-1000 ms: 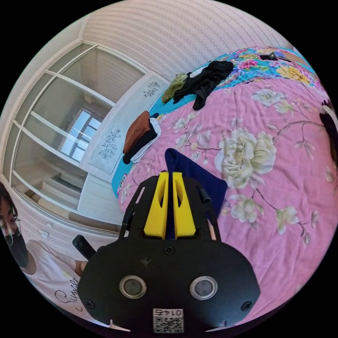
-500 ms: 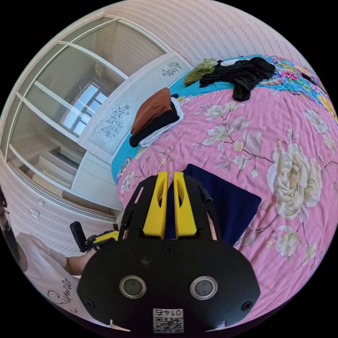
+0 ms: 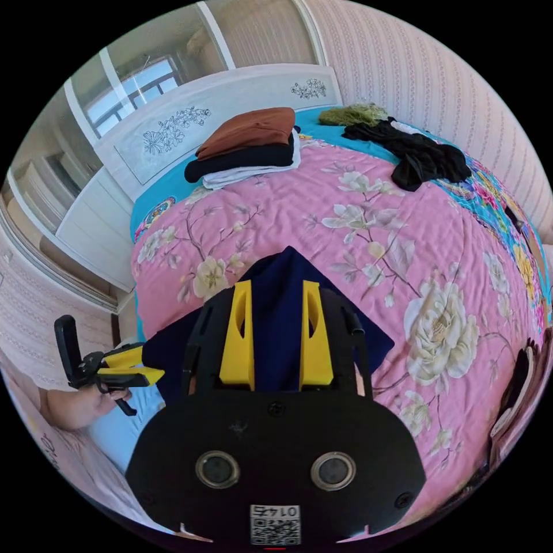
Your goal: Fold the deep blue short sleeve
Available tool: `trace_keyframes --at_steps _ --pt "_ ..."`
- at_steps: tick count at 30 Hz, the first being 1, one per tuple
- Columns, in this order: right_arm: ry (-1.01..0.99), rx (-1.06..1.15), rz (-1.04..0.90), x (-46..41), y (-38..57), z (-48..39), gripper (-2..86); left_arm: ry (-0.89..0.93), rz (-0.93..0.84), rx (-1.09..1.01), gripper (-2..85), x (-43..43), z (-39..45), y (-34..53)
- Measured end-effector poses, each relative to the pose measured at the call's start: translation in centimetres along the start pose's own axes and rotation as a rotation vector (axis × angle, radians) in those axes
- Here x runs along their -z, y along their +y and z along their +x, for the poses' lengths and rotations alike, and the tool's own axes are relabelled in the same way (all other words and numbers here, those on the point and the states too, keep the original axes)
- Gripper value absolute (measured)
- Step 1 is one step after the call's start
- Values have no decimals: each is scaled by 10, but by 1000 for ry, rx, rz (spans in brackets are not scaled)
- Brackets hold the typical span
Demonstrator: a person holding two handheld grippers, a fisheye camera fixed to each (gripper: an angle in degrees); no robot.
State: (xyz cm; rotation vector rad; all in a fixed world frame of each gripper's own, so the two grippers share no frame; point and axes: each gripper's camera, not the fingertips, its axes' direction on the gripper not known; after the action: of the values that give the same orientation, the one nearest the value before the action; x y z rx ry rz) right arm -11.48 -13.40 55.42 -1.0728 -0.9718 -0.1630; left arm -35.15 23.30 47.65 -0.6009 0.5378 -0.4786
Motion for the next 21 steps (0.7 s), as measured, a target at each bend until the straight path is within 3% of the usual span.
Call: trace_keyframes --at_steps 5,8,12,14,21 --pt "99 66 -158 -45 -38 -5 154 -29 15 -17 59 0 8 2" --pt "-33 56 -230 -59 -40 1 152 19 -2 18 39 2 7 0" --pt "-91 148 -265 -45 -31 -15 36 52 -25 -16 28 6 18 0" --pt "-149 147 -266 -32 -22 -18 27 54 -19 -47 24 12 28 3" --pt "-163 127 362 144 94 -57 15 94 41 -308 13 65 91 28"
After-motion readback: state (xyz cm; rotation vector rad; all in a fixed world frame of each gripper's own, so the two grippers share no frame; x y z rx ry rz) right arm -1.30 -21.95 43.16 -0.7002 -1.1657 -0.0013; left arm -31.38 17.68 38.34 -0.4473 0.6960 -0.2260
